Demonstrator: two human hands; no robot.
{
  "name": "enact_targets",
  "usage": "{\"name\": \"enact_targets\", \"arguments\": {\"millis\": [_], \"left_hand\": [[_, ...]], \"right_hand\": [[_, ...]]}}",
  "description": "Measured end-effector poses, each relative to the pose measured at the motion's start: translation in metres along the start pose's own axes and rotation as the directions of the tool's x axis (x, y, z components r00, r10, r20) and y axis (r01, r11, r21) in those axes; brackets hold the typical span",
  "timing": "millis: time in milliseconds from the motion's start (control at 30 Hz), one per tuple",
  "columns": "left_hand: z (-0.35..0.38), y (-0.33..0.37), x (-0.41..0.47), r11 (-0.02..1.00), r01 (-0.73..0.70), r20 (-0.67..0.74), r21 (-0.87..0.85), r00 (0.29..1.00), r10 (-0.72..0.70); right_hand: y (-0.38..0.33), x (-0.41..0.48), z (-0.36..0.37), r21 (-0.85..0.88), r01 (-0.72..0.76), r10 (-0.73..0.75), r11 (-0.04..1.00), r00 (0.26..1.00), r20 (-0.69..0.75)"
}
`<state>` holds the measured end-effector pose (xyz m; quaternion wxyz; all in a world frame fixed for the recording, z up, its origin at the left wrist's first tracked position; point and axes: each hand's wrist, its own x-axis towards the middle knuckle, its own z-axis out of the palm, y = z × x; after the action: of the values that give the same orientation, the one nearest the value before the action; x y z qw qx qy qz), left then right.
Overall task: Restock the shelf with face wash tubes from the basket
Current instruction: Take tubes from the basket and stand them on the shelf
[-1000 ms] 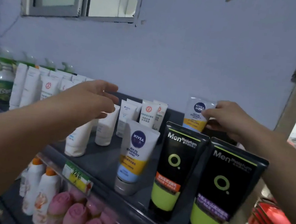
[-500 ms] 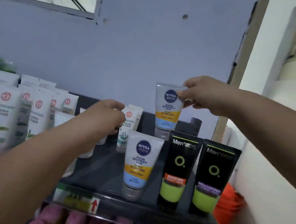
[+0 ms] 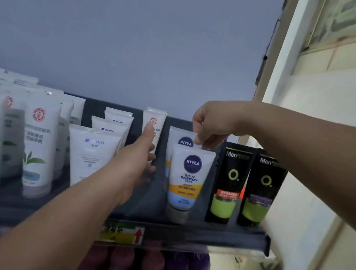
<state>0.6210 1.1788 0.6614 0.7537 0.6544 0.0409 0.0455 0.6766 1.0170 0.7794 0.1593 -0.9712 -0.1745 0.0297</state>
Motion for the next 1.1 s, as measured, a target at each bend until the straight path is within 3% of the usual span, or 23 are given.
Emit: {"name": "enact_targets", "arguments": {"millis": [167,433,633,733,833,1000,1100], "left_hand": [[-0.002,-0.006,0.004,0.999,0.016,0.020,0.039,1.000,-0.017],[0.004,-0.005,0.002,0.993,0.047,0.061,0.108,0.997,-0.053],[0.004,0.033,-0.019,0.944,-0.154,0.029,0.293,0.988,0.152],[0.004,0.070,-0.032,0.808,-0.285,0.051,0.516,0.952,0.302],[-0.002,0.108,-0.034,0.611,-0.291,0.063,0.736,0.929,0.366],[-0.025,0.140,-0.019,0.290,-0.180,0.088,0.940,0.949,0.304],[-0.041,0.142,-0.007,0.238,-0.166,0.109,0.957,0.966,0.234]], "right_hand": [[-0.001,0.009,0.006,-0.191,-0.005,0.018,0.981,0.998,0.067],[-0.004,0.007,-0.005,-0.146,-0.049,0.078,0.988,0.976,0.205],[-0.017,0.004,-0.034,-0.062,0.045,-0.046,0.997,0.999,-0.005],[-0.031,0.015,-0.041,-0.062,0.095,-0.099,0.994,0.993,-0.068],[-0.046,0.033,-0.040,-0.105,0.119,-0.127,0.987,0.989,-0.072],[-0.068,0.066,-0.028,-0.251,0.091,-0.089,0.964,0.996,0.017],[-0.074,0.087,-0.020,-0.357,0.071,-0.054,0.931,0.997,0.058]]}}
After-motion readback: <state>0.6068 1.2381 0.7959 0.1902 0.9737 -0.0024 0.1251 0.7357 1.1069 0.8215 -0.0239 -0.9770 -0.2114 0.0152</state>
